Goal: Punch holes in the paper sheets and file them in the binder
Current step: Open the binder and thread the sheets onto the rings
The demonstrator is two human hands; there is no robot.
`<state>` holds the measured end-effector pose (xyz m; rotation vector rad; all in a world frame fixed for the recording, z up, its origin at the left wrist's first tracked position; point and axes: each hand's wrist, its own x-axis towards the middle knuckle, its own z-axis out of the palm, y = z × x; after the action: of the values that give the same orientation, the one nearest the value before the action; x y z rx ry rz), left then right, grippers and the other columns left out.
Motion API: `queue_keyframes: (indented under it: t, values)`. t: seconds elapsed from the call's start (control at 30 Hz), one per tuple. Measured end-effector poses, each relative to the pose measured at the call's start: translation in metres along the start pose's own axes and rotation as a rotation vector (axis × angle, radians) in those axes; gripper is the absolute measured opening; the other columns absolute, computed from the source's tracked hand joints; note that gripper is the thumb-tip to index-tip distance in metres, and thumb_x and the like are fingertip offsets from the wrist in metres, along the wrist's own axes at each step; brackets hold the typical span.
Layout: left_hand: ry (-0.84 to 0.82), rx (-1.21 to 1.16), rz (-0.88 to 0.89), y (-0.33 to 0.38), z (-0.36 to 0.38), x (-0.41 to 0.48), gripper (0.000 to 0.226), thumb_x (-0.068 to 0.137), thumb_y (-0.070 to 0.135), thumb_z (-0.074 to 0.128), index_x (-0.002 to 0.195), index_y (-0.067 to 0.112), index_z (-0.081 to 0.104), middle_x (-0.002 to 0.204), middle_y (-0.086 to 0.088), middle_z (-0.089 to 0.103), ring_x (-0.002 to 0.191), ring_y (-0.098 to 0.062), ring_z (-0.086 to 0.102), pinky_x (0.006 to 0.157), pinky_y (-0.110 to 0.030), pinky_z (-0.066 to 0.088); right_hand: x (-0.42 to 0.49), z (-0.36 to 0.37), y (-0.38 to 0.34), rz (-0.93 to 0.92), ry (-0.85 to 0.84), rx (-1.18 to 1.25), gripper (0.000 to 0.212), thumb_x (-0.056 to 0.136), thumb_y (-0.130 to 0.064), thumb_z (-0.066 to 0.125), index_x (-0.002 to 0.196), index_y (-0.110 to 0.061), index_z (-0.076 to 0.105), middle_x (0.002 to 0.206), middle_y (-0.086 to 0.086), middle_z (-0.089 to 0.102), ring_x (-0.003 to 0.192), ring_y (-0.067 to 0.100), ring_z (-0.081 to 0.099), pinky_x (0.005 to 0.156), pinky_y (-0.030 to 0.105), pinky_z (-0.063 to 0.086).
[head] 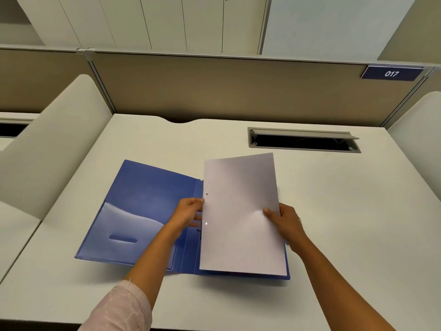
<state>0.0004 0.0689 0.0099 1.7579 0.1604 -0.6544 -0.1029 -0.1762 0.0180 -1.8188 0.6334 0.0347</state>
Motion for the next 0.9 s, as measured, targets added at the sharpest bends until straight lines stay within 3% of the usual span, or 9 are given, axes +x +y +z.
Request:
queue_keyframes:
  t: [0.07,0.1,0.23,0.4,0.5,0.7,0.9]
  values:
    - [0.092,0.078,0.006,-0.017,-0.004,0.011,0.017,0.096,0.030,0.052,0.090,0.021,0.065,0.098,-0.005,0.070,0.086,-0.025,0.066,0.080,-0.040,0.052,0.005,-0.005,0.006,0.037,0.046,-0.048,0.030,0.089,-0.033,0.061,0.111,-0.013,0.064,0.105,0.006,0.070,0.089,0.024,0.067,0.079,0.039,0.057]
    - [0.146,0.143,0.020,-0.025,-0.006,0.016,0.015,0.095,0.030,0.054,0.087,0.023,0.065,0.099,-0.005,0.071,0.088,-0.025,0.065,0.080,-0.040,0.052,0.005,-0.009,0.007,0.054,0.064,-0.065,0.031,0.089,-0.034,0.062,0.111,-0.013,0.064,0.105,0.007,0.070,0.090,0.026,0.066,0.080,0.043,0.056]
    - [0.212,0.357,0.066,-0.042,-0.002,0.027,0.011,0.092,0.030,0.059,0.085,0.023,0.061,0.091,-0.001,0.068,0.088,-0.023,0.062,0.077,-0.034,0.050,0.006,-0.014,0.011,0.083,0.076,-0.060,0.034,0.091,-0.027,0.059,0.118,-0.007,0.060,0.107,0.009,0.065,0.089,0.026,0.063,0.070,0.032,0.050]
    - [0.203,0.556,0.021,-0.047,0.007,0.042,0.016,0.088,0.036,0.063,0.089,0.020,0.061,0.087,-0.001,0.067,0.077,-0.018,0.062,0.069,-0.033,0.053,0.007,-0.010,0.010,0.086,0.082,-0.086,0.034,0.092,-0.030,0.058,0.116,-0.006,0.060,0.108,0.010,0.065,0.091,0.028,0.063,0.077,0.039,0.053]
    - [0.207,0.644,-0.031,-0.048,0.010,0.046,0.026,0.083,0.044,0.067,0.091,0.019,0.064,0.087,-0.002,0.067,0.077,-0.019,0.061,0.062,-0.028,0.047,0.006,-0.006,0.006,0.056,0.082,-0.117,0.031,0.091,-0.034,0.059,0.111,-0.010,0.062,0.106,0.009,0.067,0.091,0.028,0.065,0.082,0.045,0.055]
    - [0.258,0.615,-0.102,-0.049,0.011,0.053,0.044,0.073,0.052,0.074,0.055,0.018,0.053,0.055,0.003,0.055,0.050,-0.013,0.050,0.045,-0.022,0.035,0.013,-0.001,-0.003,0.028,0.091,-0.198,0.031,0.088,-0.042,0.060,0.103,-0.015,0.063,0.101,0.006,0.069,0.088,0.027,0.066,0.083,0.050,0.056]
    - [0.226,0.538,-0.134,-0.053,0.007,0.059,0.041,0.070,0.048,0.078,0.051,0.016,0.061,0.061,-0.005,0.070,0.061,-0.021,0.069,0.060,-0.033,0.057,0.015,0.005,-0.016,0.008,0.058,-0.224,0.029,0.090,-0.037,0.060,0.102,-0.011,0.064,0.097,0.005,0.069,0.085,0.025,0.067,0.075,0.038,0.056]
